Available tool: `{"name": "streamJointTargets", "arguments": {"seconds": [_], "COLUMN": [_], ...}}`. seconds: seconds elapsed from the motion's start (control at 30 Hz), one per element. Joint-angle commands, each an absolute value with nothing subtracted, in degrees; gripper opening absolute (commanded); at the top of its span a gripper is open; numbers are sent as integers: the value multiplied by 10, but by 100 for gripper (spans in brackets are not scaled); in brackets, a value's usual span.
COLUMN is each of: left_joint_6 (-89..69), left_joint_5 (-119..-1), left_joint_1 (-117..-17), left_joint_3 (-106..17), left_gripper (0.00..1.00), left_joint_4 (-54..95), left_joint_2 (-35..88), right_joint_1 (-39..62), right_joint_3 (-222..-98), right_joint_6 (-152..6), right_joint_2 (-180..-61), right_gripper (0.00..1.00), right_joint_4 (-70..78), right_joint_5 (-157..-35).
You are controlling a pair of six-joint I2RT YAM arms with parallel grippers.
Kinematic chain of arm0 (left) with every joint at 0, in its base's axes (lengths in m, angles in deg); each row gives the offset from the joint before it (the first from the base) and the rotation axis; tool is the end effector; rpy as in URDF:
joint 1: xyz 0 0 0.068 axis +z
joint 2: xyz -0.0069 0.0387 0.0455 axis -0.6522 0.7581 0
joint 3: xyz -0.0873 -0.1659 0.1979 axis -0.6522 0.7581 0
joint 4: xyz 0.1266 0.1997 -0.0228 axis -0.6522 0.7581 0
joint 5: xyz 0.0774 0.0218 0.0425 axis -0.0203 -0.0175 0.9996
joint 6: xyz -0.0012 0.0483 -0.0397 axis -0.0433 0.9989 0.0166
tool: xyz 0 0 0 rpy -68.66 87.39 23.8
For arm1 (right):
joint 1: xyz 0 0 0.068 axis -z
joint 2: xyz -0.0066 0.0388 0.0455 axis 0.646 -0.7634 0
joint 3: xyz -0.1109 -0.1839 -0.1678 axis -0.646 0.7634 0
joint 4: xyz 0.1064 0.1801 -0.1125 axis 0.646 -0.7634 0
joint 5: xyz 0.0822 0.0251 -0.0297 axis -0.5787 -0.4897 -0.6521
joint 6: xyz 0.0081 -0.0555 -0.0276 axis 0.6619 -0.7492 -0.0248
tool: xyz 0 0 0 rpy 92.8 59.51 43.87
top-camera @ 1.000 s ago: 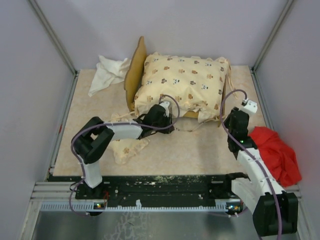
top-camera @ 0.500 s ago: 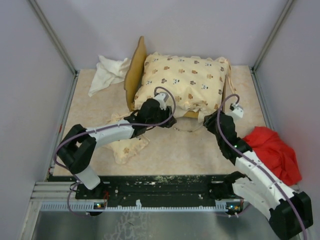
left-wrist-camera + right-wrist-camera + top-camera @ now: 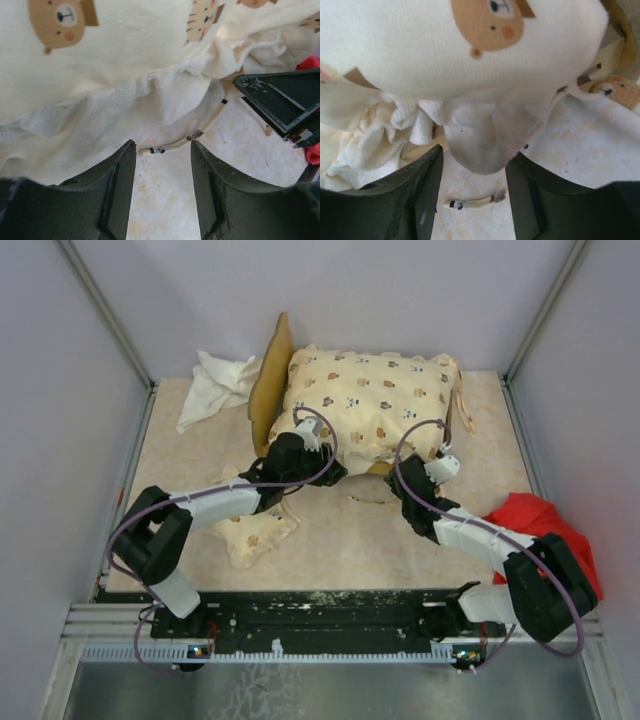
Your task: Set up the pet bed
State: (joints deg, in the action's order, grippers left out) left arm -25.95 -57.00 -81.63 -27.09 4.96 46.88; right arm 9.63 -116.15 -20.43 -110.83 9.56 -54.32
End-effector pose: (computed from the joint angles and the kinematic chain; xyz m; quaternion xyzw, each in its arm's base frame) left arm 0.2706 -0.2406 0.2302 0.1248 0.8250 -0.3394 0.4342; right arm 0.2170 0.0975 0.2054 0.3412 0.7864 0.1332 0.4974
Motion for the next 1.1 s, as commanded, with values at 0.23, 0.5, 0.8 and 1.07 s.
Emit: {"name": "streamJointTargets", "arguments": {"seconds": [0.23, 0.5, 0.8, 1.07], "left_joint_6": [-251, -247, -226, -220], "left_joint_5": [-638, -577, -537, -548], "left_joint_1": [-819, -818, -804, -803], "left_joint_3": [-315, -353, -323, -310], "left_gripper": [56, 31, 0, 0], "left_joint_4": [1, 5, 52, 100], "left_joint_2": [541, 573, 539, 513], "right_joint_1": [95, 150, 208, 255], "right_joint_3": [-1163, -1070, -1067, -1055], "right_joint_6": [-338, -426, -513, -533], "right_joint_2": [-1057, -947, -870, -842], "right_gripper": [0, 0, 0, 0], "right_joint_4": [135, 174, 107, 75], "right_joint_5": [-504, -606, -656, -678]}}
